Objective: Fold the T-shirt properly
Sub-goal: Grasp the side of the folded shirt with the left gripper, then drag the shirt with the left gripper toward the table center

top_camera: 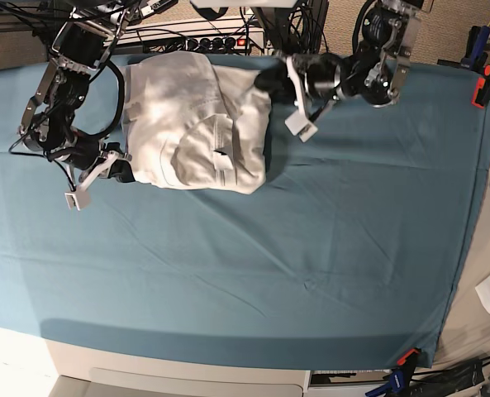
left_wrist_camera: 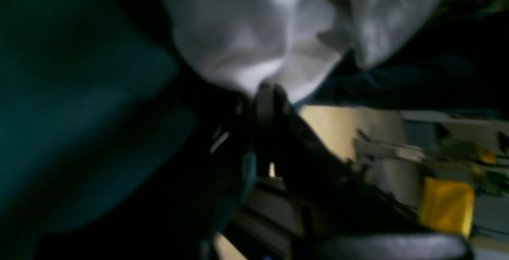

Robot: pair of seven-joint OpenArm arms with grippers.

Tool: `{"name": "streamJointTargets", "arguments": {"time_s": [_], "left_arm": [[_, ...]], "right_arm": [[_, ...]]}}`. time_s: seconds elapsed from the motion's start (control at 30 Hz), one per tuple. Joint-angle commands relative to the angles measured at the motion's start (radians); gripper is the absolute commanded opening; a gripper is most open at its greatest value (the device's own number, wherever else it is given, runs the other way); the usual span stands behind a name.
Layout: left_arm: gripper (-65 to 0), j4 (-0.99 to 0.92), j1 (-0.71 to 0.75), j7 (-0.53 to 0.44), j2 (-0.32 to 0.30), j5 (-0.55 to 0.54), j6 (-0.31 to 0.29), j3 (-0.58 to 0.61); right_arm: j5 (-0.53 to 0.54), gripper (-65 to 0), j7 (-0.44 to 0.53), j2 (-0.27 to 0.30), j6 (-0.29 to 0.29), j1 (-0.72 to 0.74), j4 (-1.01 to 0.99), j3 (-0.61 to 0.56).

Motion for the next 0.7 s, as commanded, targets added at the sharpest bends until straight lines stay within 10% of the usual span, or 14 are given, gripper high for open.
{"name": "streamJointTargets", "arguments": {"time_s": [0.0, 0.67], "left_arm": [[-65.0, 0.0, -0.023, -0.011, -0.01, 0.119, 0.051, -0.008], [-65.0, -0.002, -0.22, -0.064, -0.011, 0.251, 0.093, -0.008]], "right_arm": [[0.042, -65.0, -0.006, 0.013, 0.018, 0.007, 0.016, 0.002], [0.097, -65.0, -0.026, 0.005, 0.032, -0.332, 0.364, 0.002]]}}
